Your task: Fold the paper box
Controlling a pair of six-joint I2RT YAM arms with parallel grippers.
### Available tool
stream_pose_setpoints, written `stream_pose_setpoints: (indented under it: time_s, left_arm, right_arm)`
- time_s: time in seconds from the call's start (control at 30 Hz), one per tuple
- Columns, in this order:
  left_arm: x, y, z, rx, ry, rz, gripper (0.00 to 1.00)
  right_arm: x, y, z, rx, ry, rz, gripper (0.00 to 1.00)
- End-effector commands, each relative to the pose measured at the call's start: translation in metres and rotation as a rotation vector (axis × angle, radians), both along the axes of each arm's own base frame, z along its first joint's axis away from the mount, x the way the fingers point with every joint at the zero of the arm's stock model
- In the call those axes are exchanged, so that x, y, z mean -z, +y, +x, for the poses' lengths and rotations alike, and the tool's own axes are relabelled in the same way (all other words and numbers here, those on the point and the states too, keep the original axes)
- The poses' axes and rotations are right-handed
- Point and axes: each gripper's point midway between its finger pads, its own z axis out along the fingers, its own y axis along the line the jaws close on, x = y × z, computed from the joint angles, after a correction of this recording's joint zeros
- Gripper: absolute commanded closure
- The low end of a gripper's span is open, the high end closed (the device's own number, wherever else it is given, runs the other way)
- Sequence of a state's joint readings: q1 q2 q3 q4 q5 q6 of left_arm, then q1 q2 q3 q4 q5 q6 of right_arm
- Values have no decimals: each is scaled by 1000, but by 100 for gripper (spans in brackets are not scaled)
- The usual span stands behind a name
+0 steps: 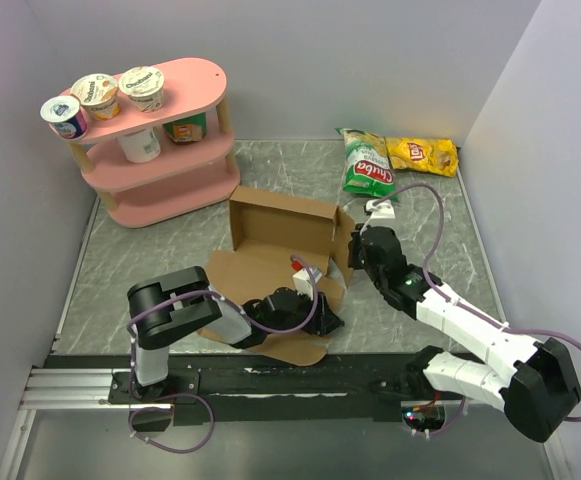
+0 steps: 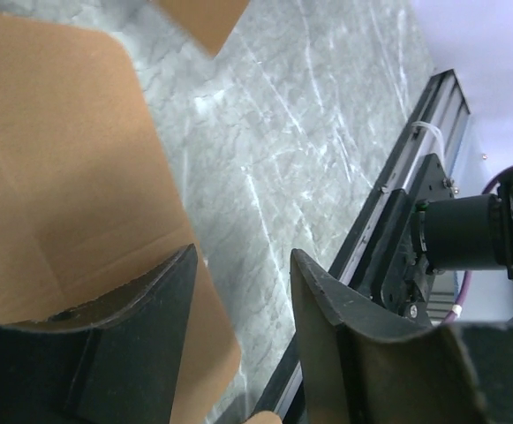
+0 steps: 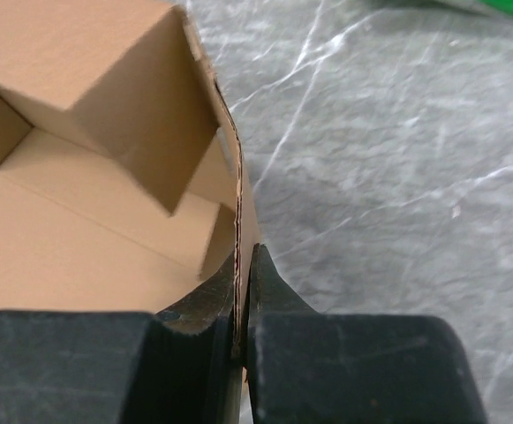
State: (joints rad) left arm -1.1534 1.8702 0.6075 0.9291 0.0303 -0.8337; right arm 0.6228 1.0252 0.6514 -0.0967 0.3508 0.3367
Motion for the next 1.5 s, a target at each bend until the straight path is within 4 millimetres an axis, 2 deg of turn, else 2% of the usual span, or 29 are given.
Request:
stream_pose_setpoints:
  time_s: [0.0,0.03,0.07,0.3,0.4,0.5,0.6,0.7,0.8,0.83,0.87,0.9,0.93,0.97,1.0,1.03,1.1,1.13,1.17,1.2,1.23,1.3,1.33,1.47]
  left_arm:
    - [1,-3,-8,33,9,-49,49]
    - [3,-2,-9,38,8,-49,51]
    - [1,-3,-10,45,2,-61,52]
    - [2,5,-14,61,-37,-88,52]
    - [-7,7,-15,69,-65,-104,50]
    - [-24,11,-11,48,-108,-115,46]
    - [-40,15,-1,16,-159,-79,35]
    - [-51,23,8,-21,-203,-26,17]
    - [-57,33,15,-57,-230,34,6]
    - [-66,36,18,-71,-240,31,5]
    - [-57,47,22,-99,-231,84,4]
    - [-58,53,25,-118,-232,94,2]
    - [-72,61,28,-144,-240,74,2]
    - [-63,78,36,-185,-225,111,1]
    - [-66,89,42,-225,-227,121,1]
    - [-86,103,54,-280,-249,91,1]
    - [-86,128,61,-331,-257,140,1]
    - [-106,143,72,-381,-291,112,1]
    - [-108,153,77,-407,-290,123,1]
    - [-106,167,82,-435,-281,157,2]
    - [-116,188,97,-504,-293,152,3]
    - [-118,210,111,-562,-294,162,4]
    - [-117,228,124,-602,-286,172,4]
    - [-116,249,150,-653,-275,191,4]
  right_arm:
    - [-2,20,-7,26,17,86,95]
    - [2,15,-6,68,15,58,95]
    - [5,20,-11,61,18,50,95]
    - [39,12,-23,173,47,1,95]
    - [49,1,-24,250,46,-43,97]
    - [52,-7,-23,302,39,-80,99]
    - [54,-12,-24,325,34,-100,100]
    - [55,-15,-25,337,30,-102,100]
    - [52,-15,-24,332,21,-102,100]
    - [51,-14,-24,330,18,-102,100]
    - [50,-15,-23,326,12,-109,100]
    - [47,-15,-23,326,4,-113,100]
    - [45,-15,-22,321,-3,-117,100]
    - [42,-15,-19,305,-22,-130,100]
    - [38,-14,-18,291,-37,-132,99]
    - [34,-15,-16,287,-49,-135,99]
    - [26,-15,-10,260,-82,-145,99]
    - [23,-12,-8,234,-90,-138,98]
    - [23,-17,-7,206,-93,-180,98]
    - [13,-13,0,198,-133,-143,98]
    - [10,-14,3,182,-142,-144,98]
    - [6,-16,10,133,-155,-154,98]
    - [1,-14,13,114,-171,-140,98]
    - [-6,-16,23,46,-201,-176,98]
